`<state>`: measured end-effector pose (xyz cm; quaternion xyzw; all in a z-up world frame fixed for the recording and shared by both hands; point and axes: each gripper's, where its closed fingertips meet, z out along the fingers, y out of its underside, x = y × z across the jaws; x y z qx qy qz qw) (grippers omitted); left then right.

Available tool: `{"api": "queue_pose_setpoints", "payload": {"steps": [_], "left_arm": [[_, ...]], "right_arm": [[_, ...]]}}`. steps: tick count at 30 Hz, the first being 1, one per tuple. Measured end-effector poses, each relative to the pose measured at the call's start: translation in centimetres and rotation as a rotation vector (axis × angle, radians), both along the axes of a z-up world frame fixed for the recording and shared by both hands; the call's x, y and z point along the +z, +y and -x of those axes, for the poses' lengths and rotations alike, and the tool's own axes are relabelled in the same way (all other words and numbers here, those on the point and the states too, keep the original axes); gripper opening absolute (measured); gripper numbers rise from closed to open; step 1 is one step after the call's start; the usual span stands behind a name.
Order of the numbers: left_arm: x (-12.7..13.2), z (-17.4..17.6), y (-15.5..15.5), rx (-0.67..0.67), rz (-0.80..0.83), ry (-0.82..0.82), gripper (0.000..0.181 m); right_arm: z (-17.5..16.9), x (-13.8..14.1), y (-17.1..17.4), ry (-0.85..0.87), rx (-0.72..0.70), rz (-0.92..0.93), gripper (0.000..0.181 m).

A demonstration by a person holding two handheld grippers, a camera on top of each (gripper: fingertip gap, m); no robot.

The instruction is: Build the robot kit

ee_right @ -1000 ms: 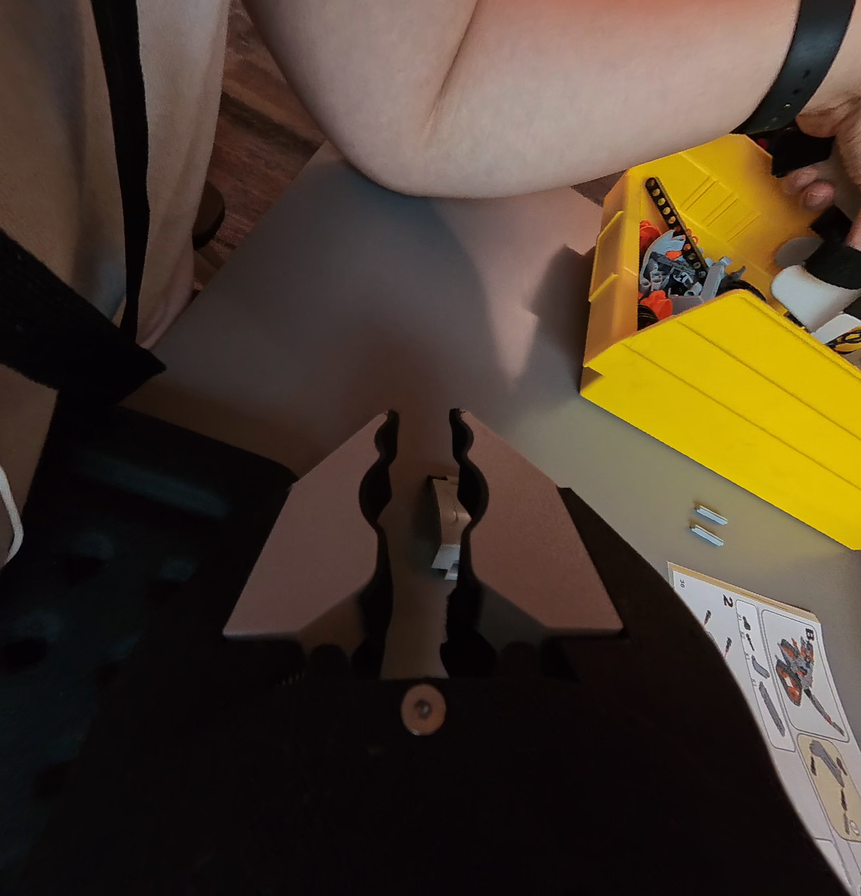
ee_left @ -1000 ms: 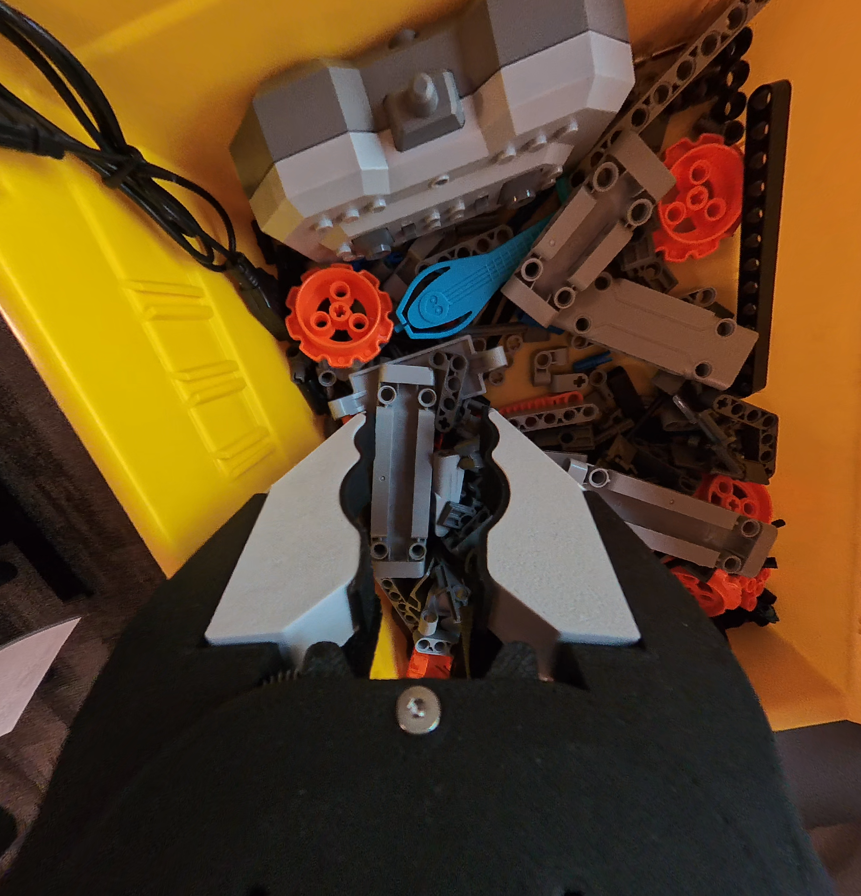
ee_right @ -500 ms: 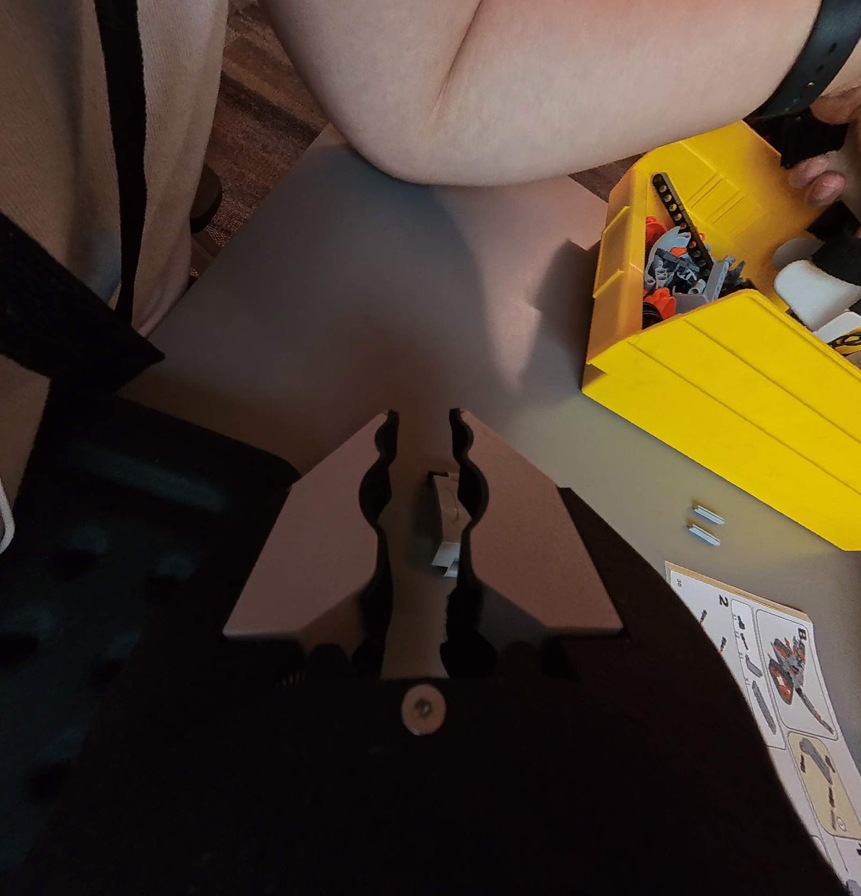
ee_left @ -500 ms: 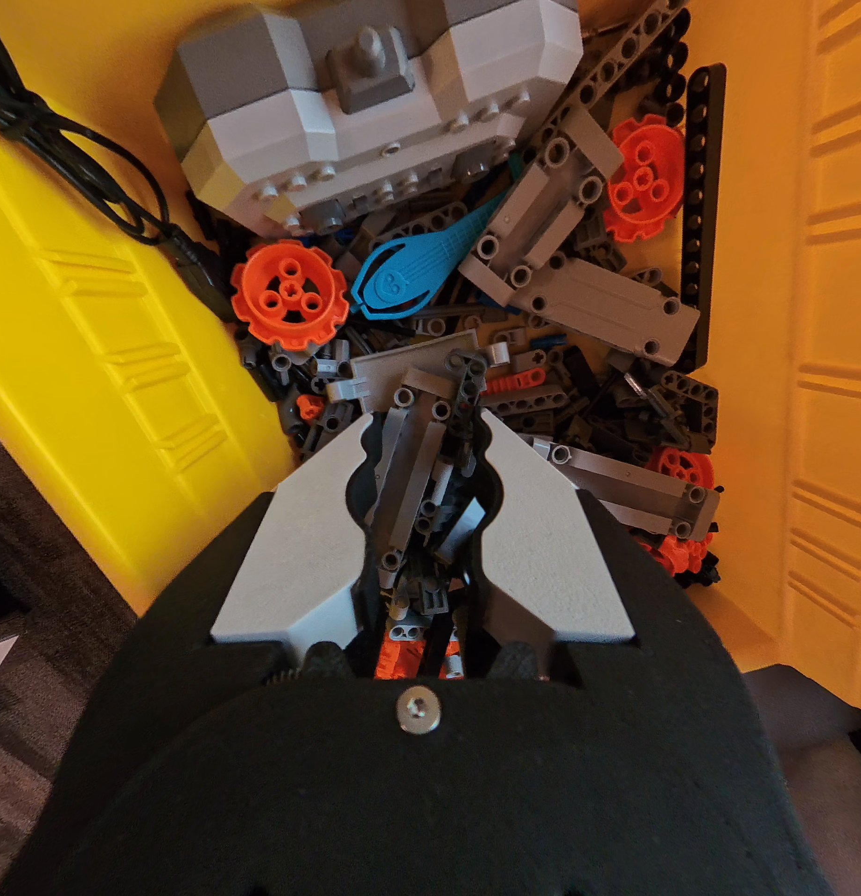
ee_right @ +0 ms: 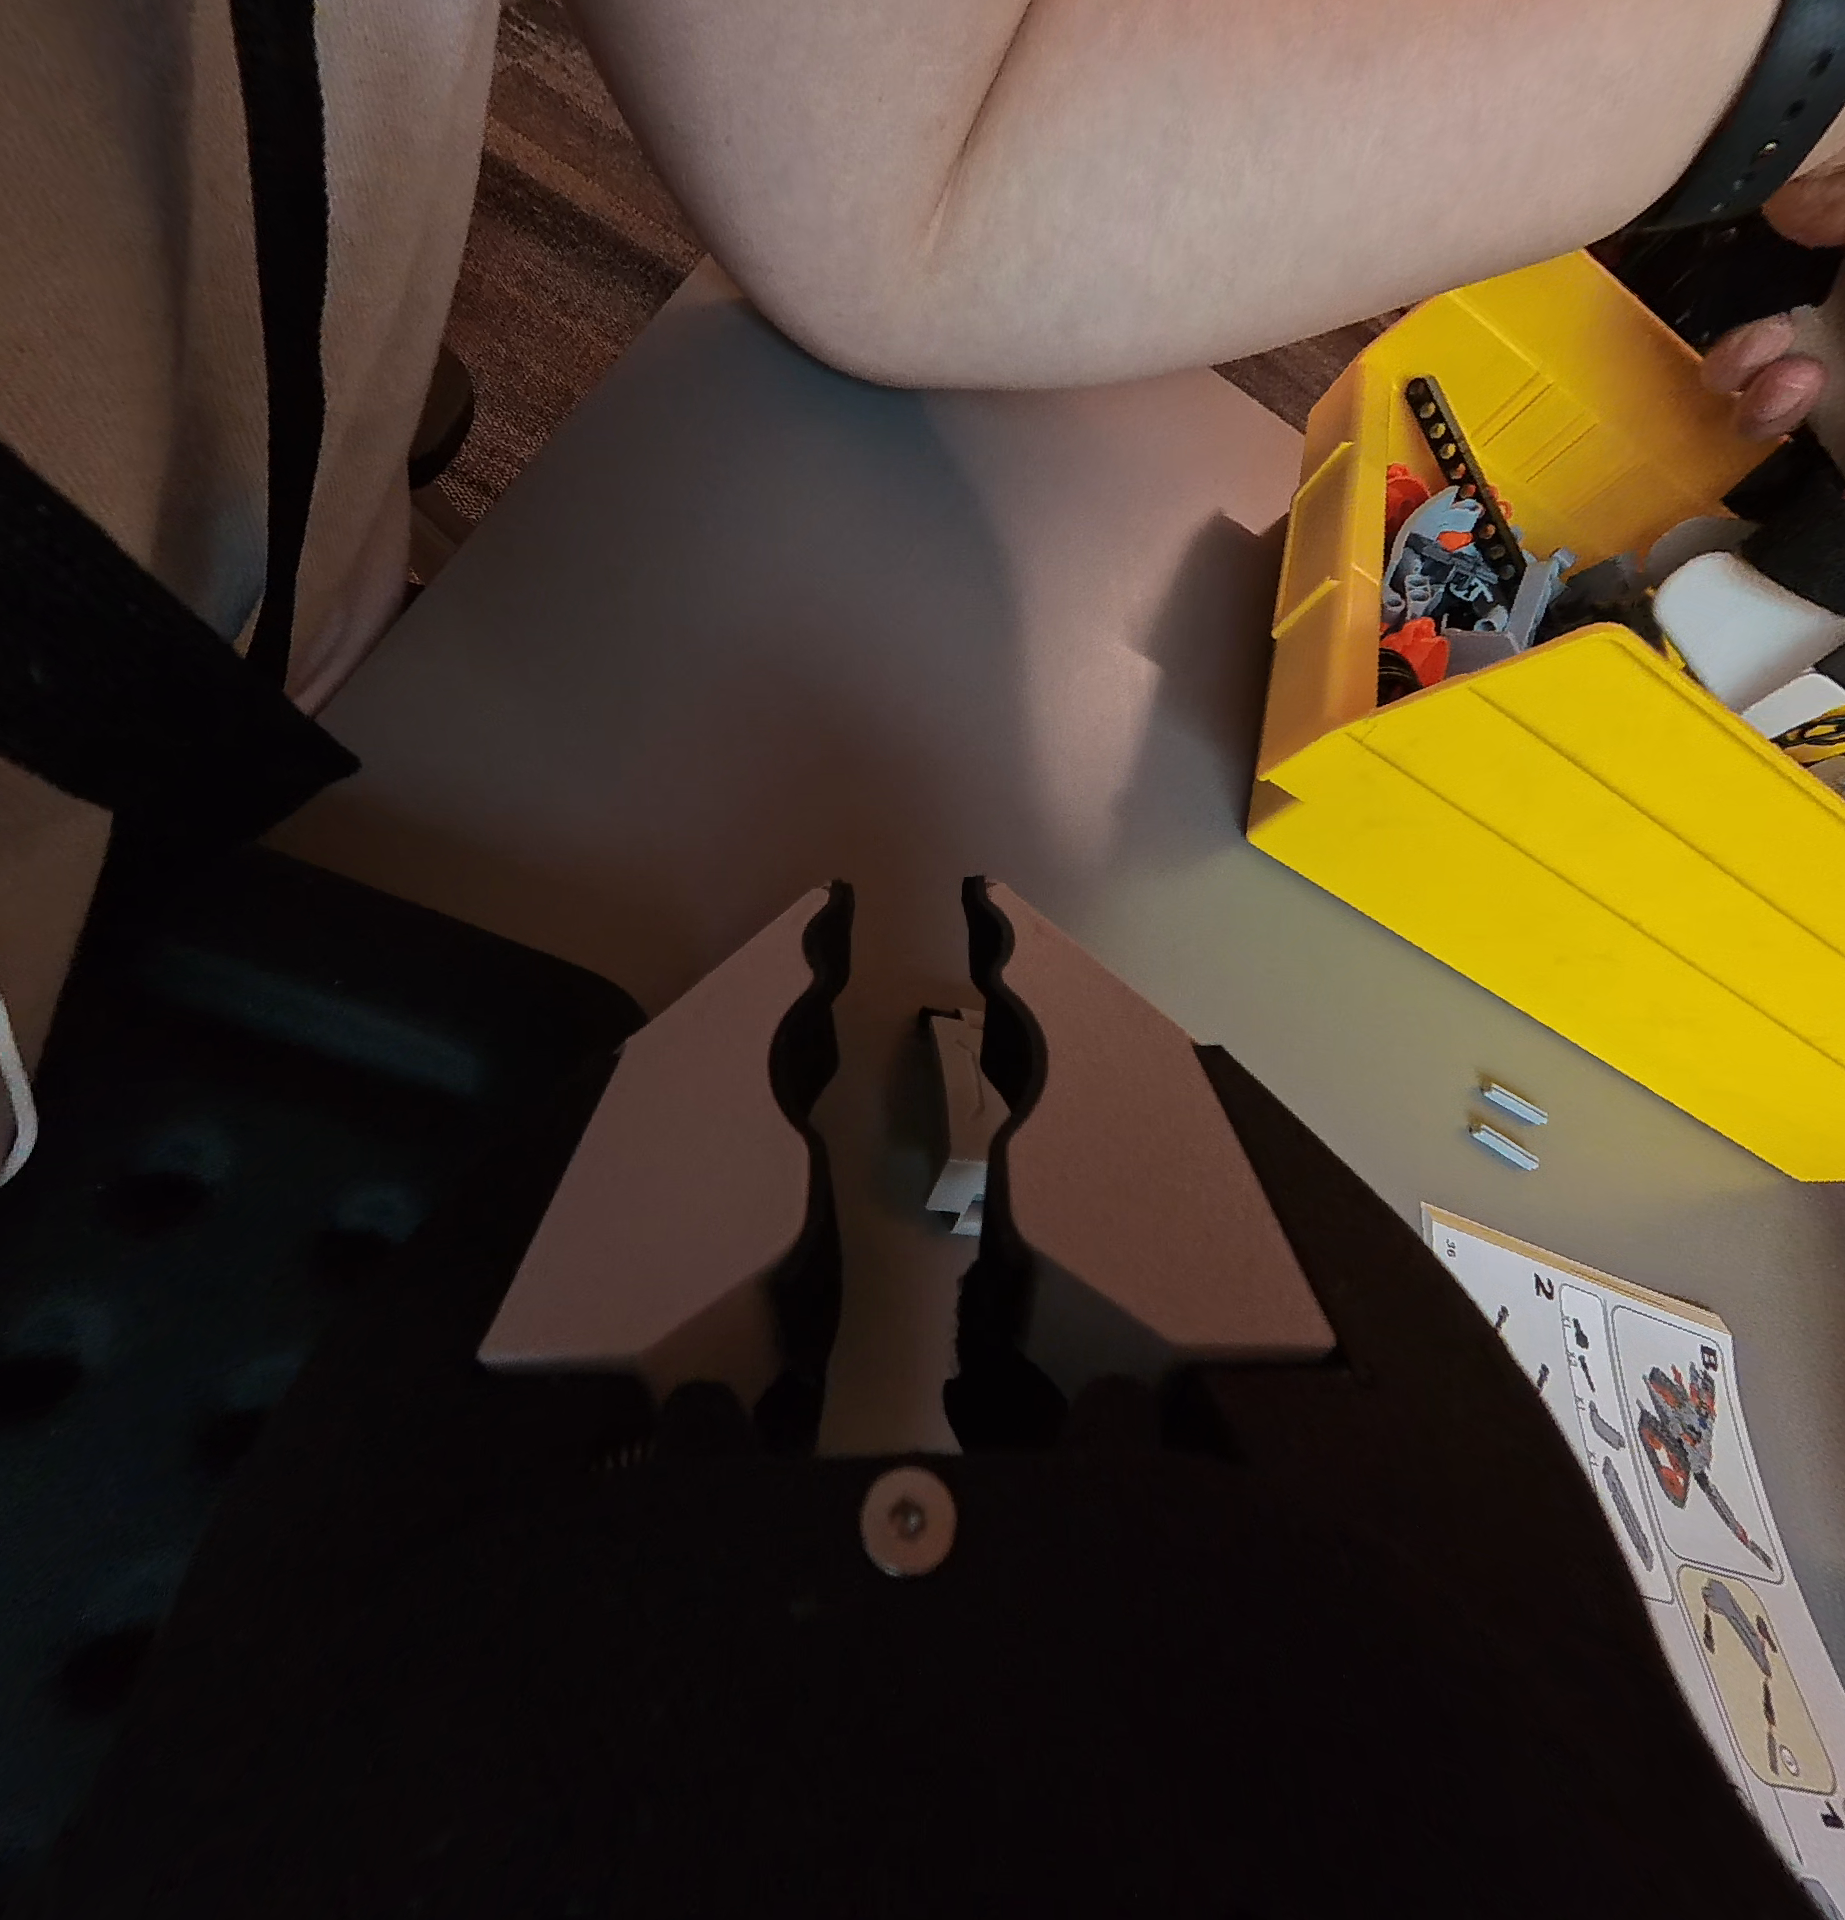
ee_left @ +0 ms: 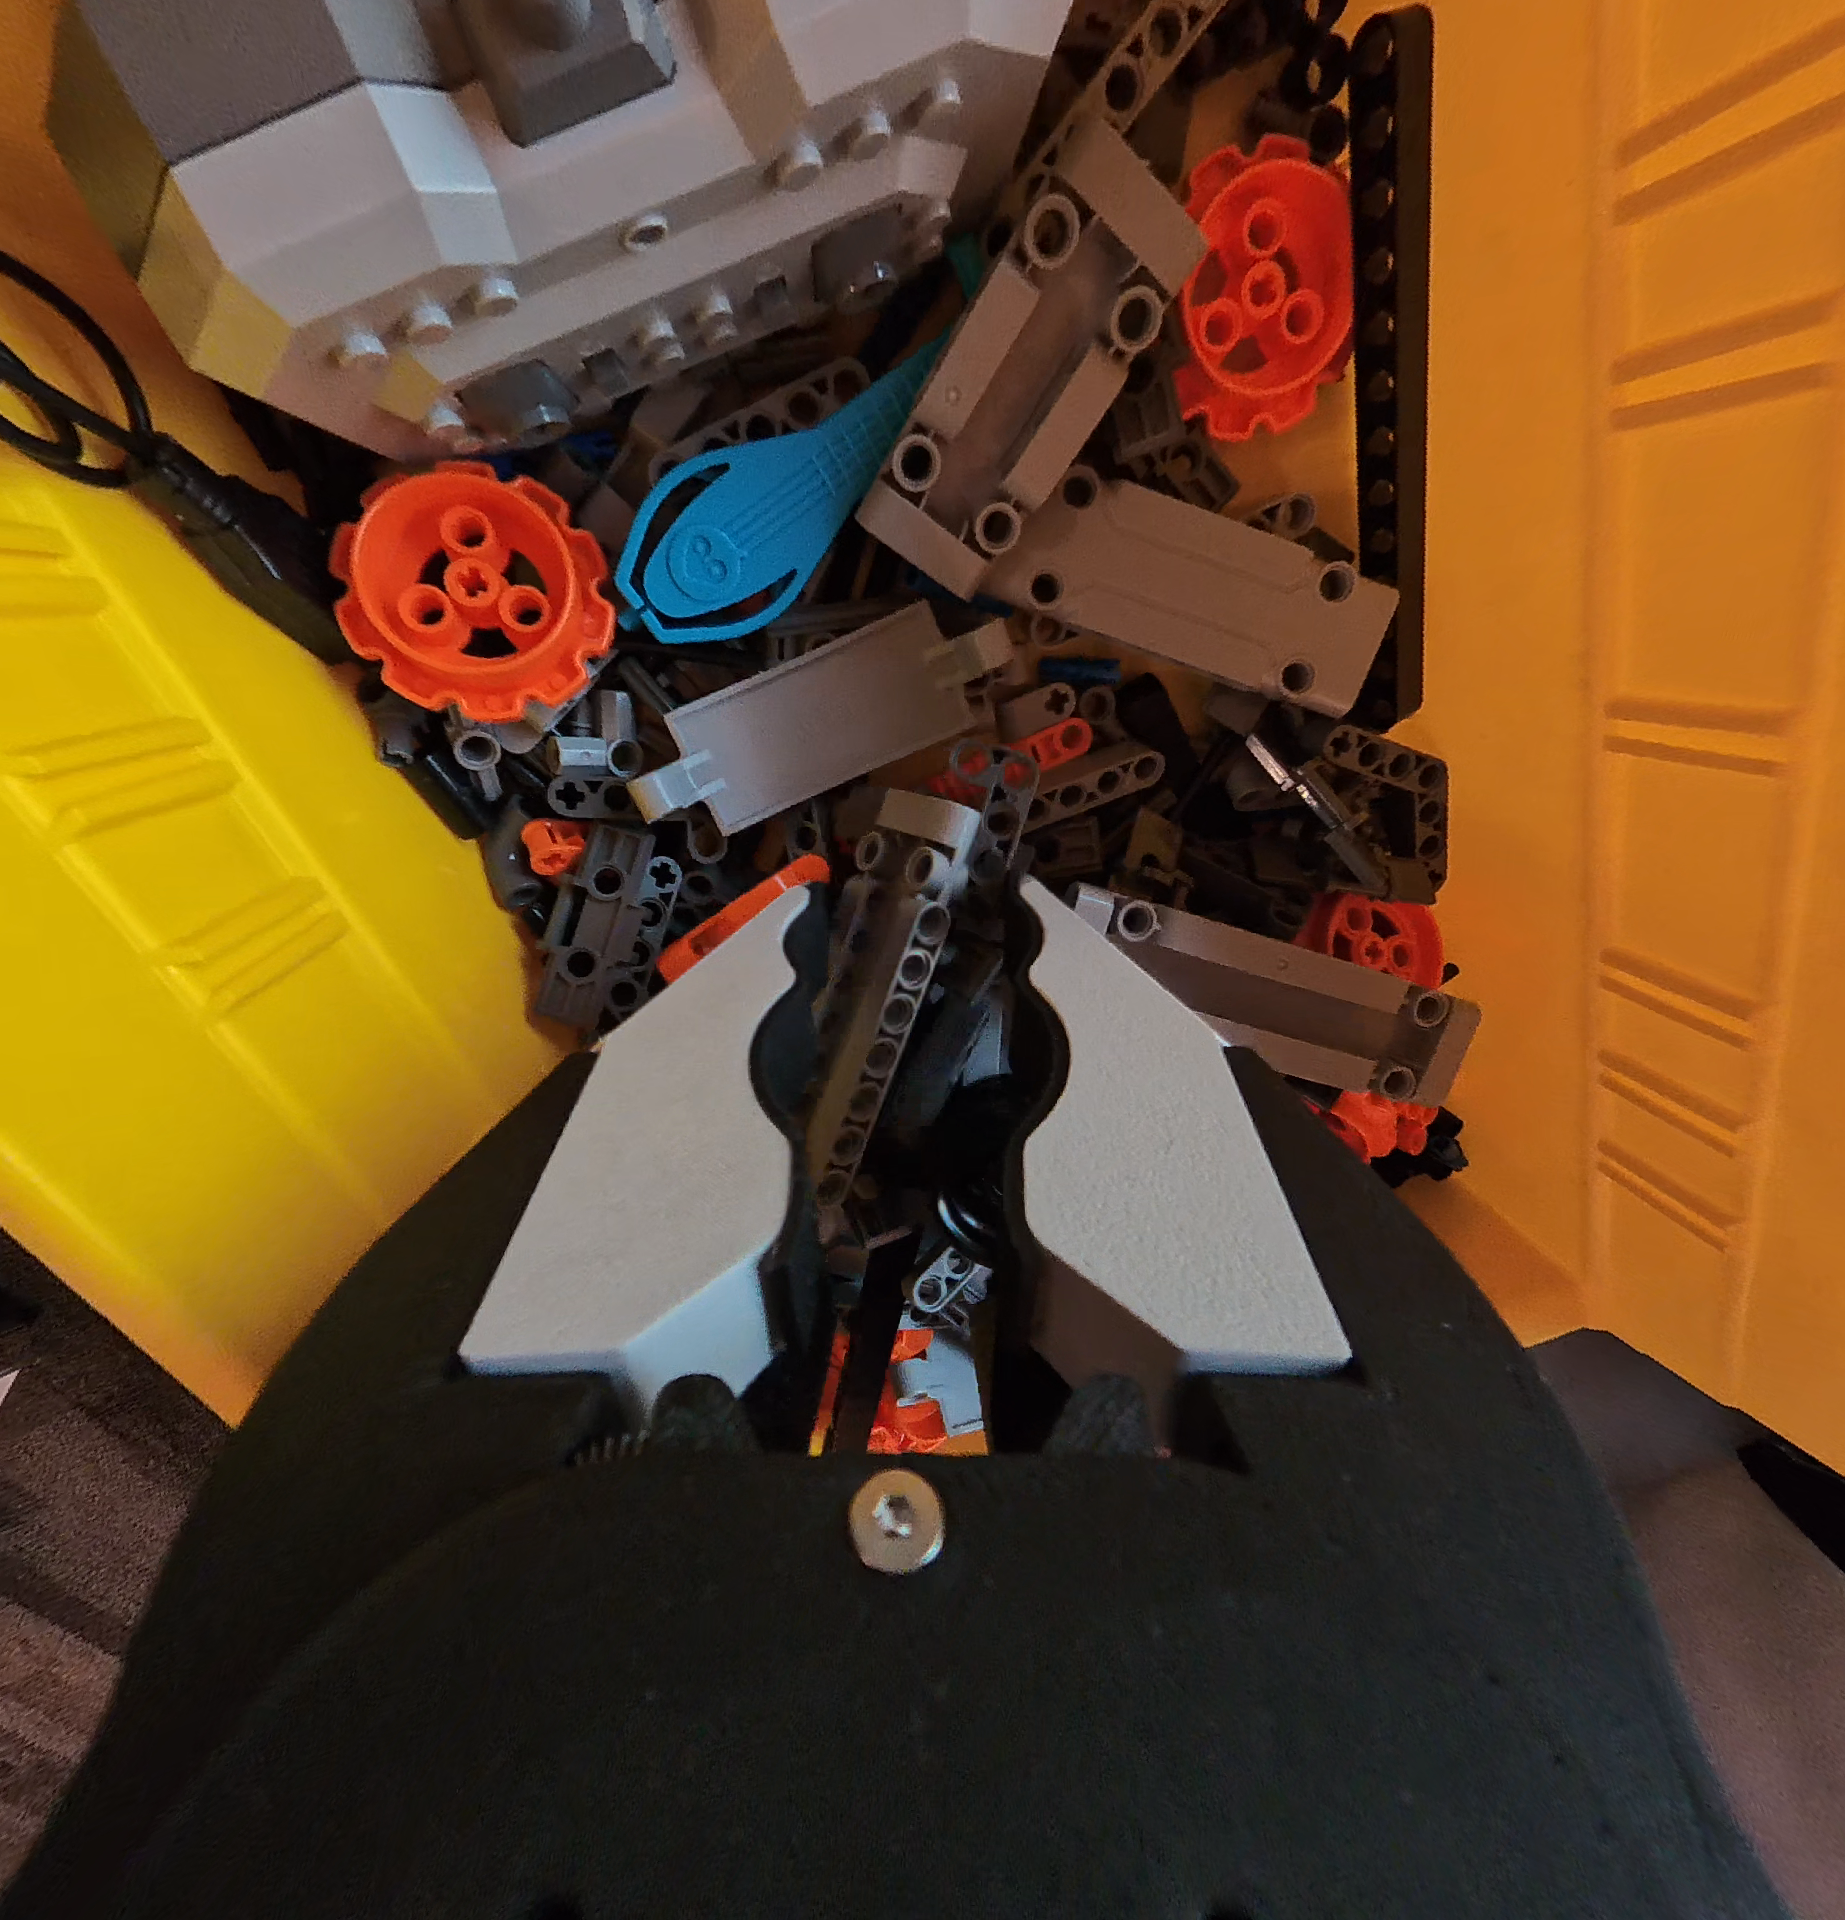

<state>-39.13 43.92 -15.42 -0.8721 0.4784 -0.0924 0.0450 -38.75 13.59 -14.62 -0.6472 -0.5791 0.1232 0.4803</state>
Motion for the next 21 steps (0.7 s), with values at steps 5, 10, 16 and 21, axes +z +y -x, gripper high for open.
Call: {"api": "queue_pose_setpoints", "payload": {"steps": [5,10,16,21], "left_arm": [[0.2,-0.3,-0.7,-0.014,0.027,-0.013,0.028],[0.4,-0.2,-0.8,-0.013,0.032,-0.013,0.029],[1.0,-0.1,-1.0,-0.008,0.04,-0.034,0.026],[1.1,0.0,-1.0,-0.001,0.046,-0.038,0.026]], "right_arm": [[-3.7,2.0,4.0,0.081,-0.263,-0.043,0.02],[-10.4,-0.4,7.3,0.187,-0.555,0.264,0.02],[-12.3,-1.0,7.8,0.235,-0.62,0.353,0.008],[-11.7,-2.3,7.4,0.149,-0.594,0.37,0.002]]}}
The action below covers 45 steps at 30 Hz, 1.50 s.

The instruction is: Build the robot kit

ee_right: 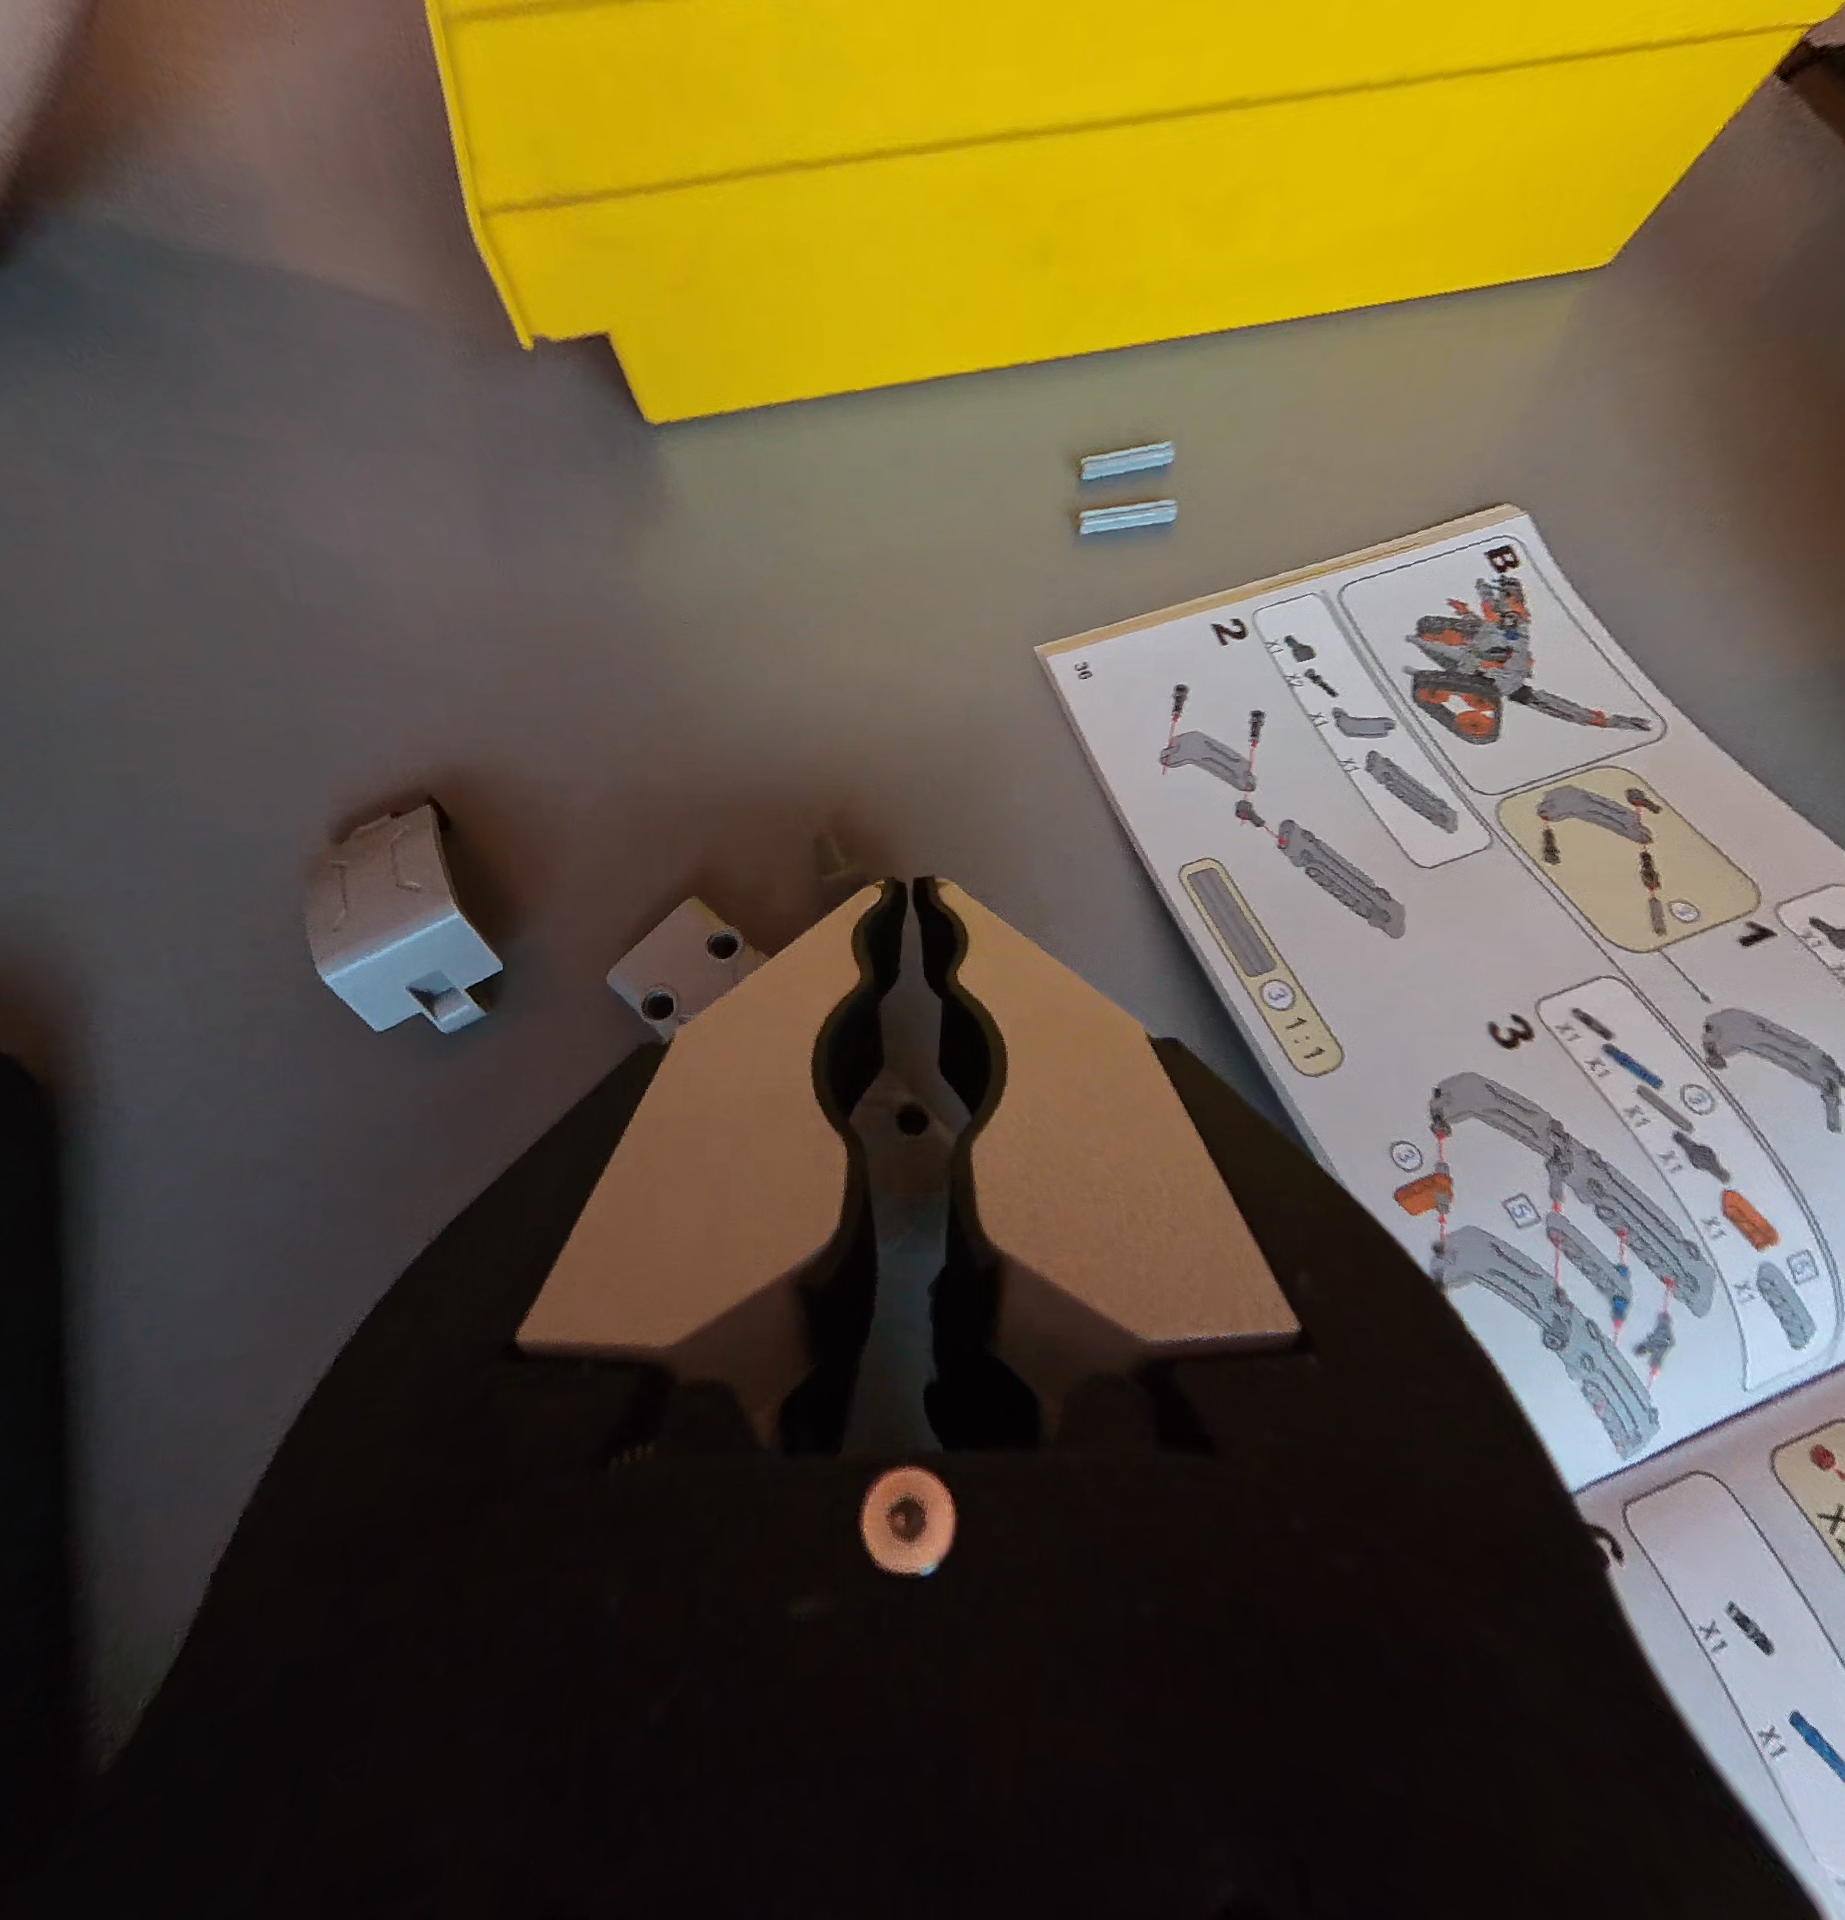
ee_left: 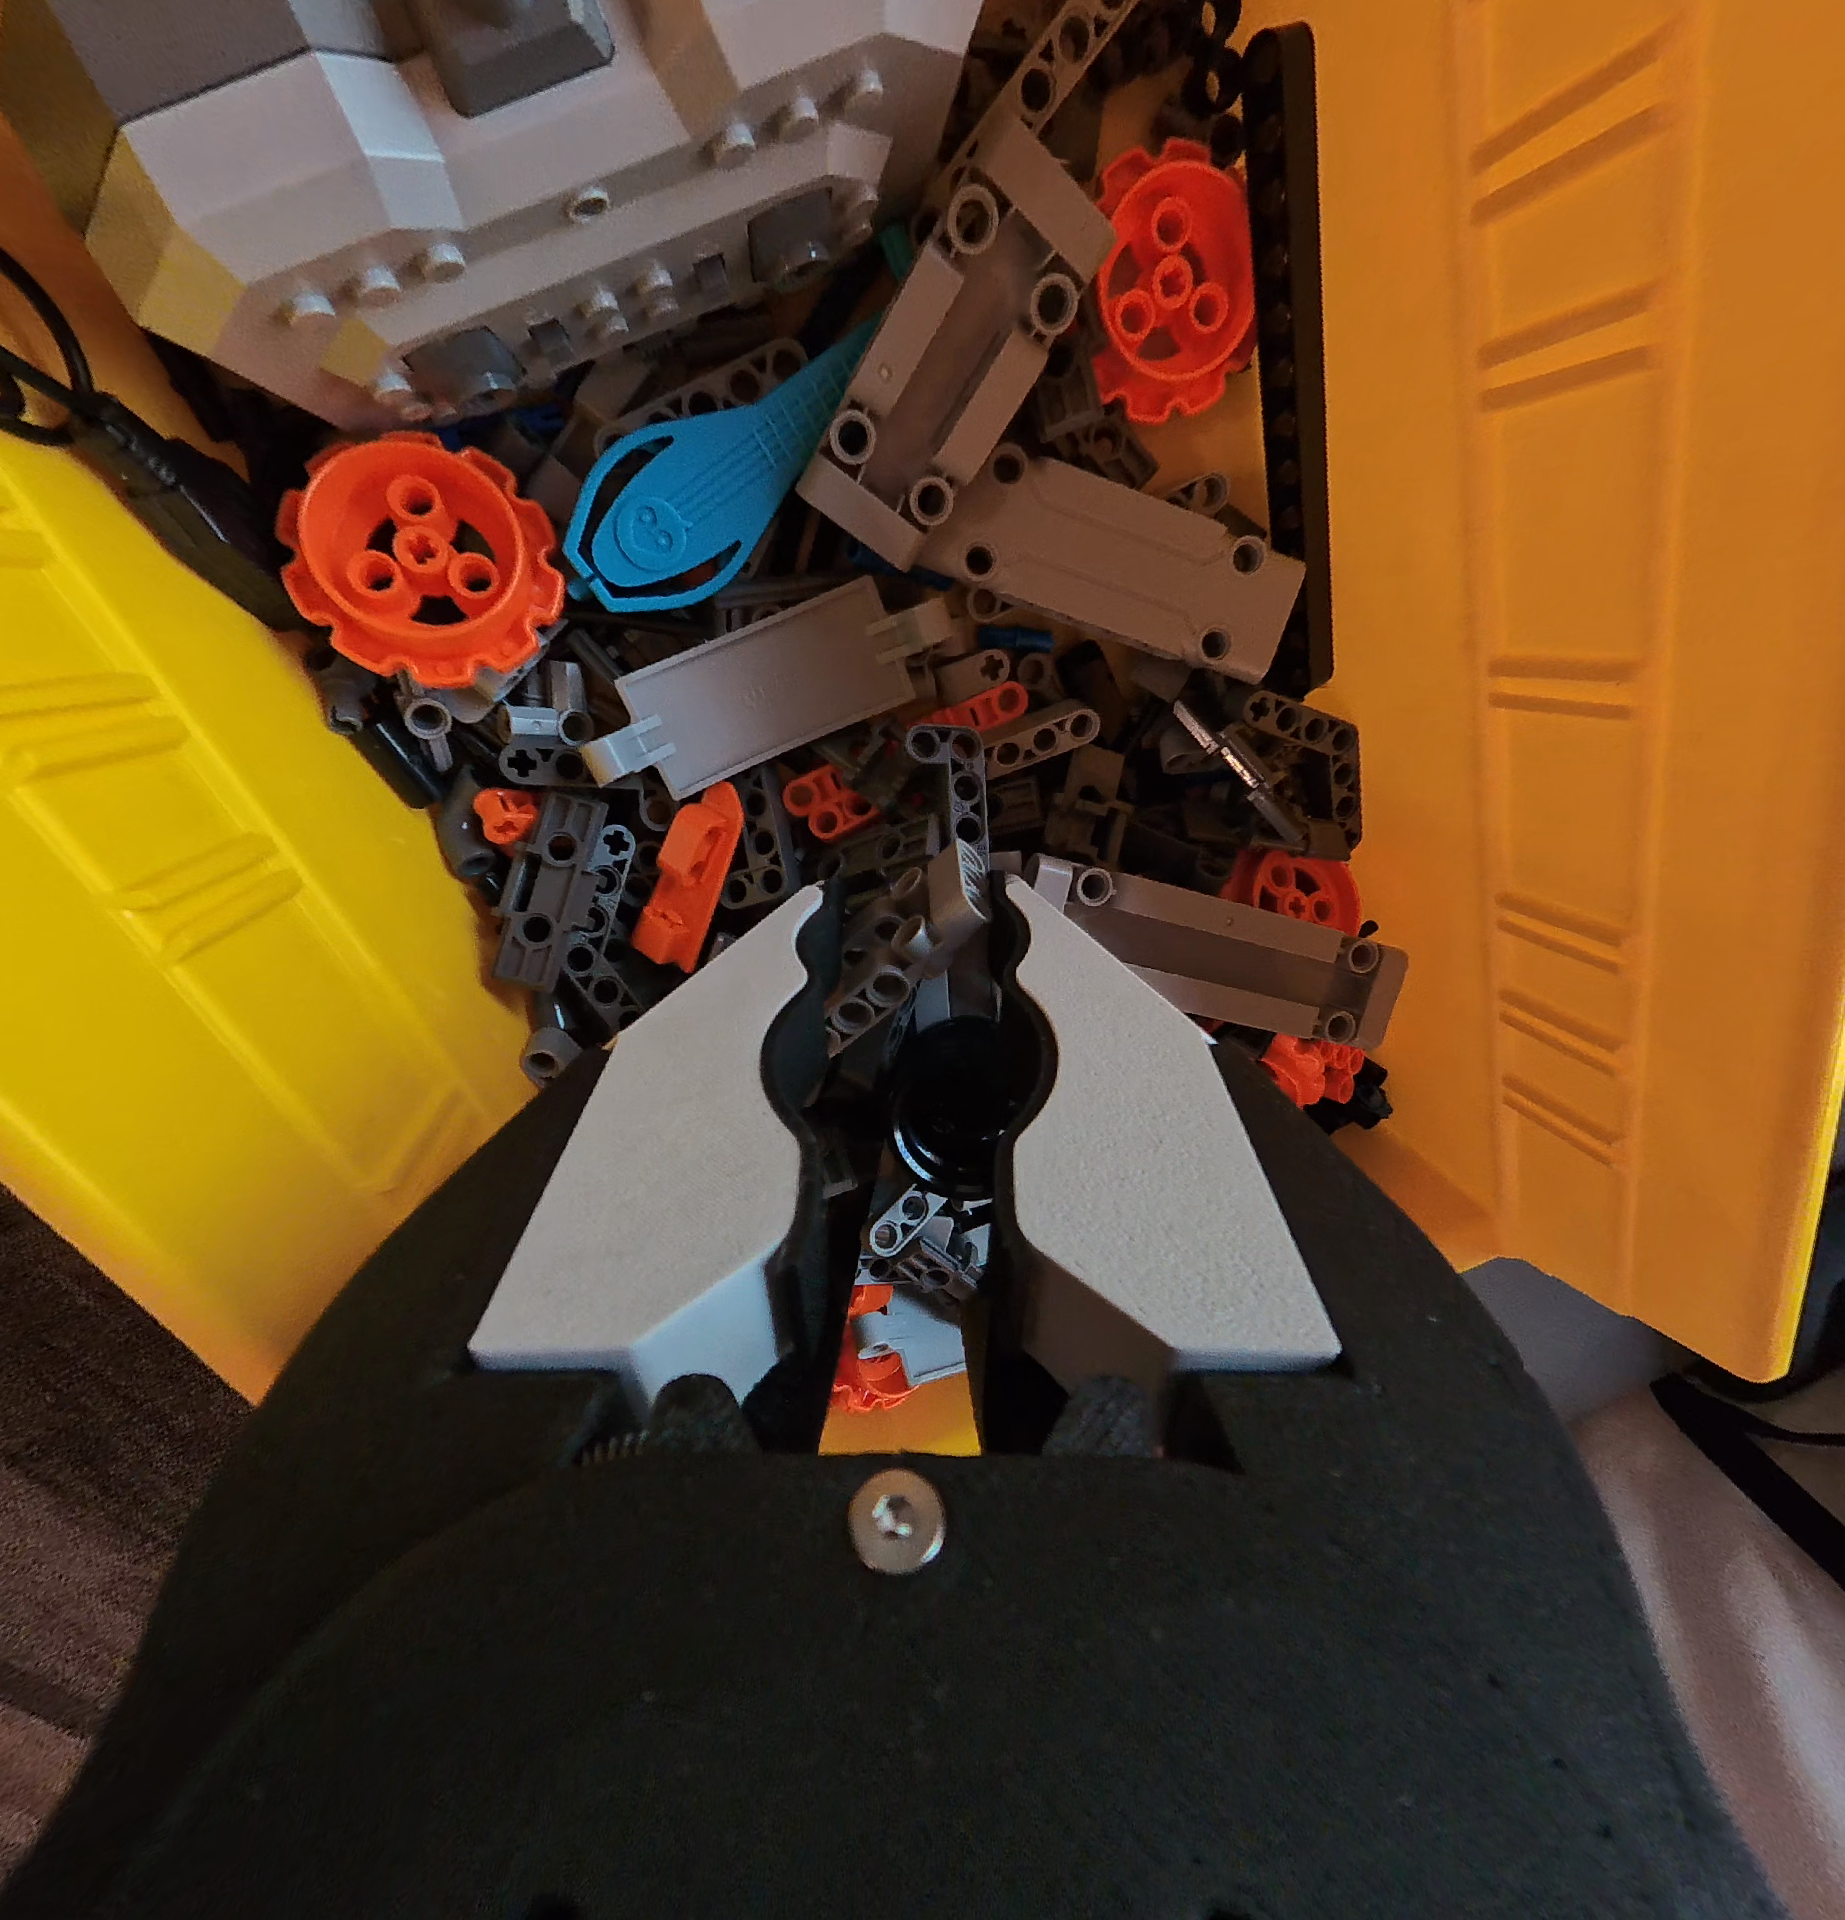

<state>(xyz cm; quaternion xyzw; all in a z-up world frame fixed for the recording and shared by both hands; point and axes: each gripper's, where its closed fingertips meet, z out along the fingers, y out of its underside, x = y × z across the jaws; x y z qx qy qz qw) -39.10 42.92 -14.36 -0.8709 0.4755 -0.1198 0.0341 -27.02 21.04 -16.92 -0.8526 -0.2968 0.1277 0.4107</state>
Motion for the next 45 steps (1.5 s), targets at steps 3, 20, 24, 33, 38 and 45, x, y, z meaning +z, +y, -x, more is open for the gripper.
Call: {"api": "queue_pose_setpoints", "payload": {"steps": [3,20,24,33,38,45], "left_arm": [[0.0,0.1,0.0,0.001,-0.001,0.0,0.026],[2.1,1.9,0.3,0.112,-0.038,-0.002,0.03],[2.6,2.8,0.0,0.147,-0.051,0.031,0.036],[4.6,4.8,-0.3,0.161,-0.098,0.007,0.029],[2.4,7.4,-1.6,0.164,0.013,0.135,0.029],[-0.5,7.4,-3.1,0.044,0.09,0.295,0.038]], "right_arm": [[0.8,-0.7,-0.2,-0.067,0.046,-0.007,0.0],[2.1,0.6,-0.7,-0.131,0.116,-0.144,0.001],[2.4,0.3,-0.9,-0.156,0.136,-0.146,0.002],[2.5,0.5,-0.9,-0.144,0.14,-0.153,0.003],[2.5,0.4,-0.9,-0.145,0.143,-0.153,0.003],[2.5,0.5,-1.0,-0.149,0.146,-0.158,0.003]]}}
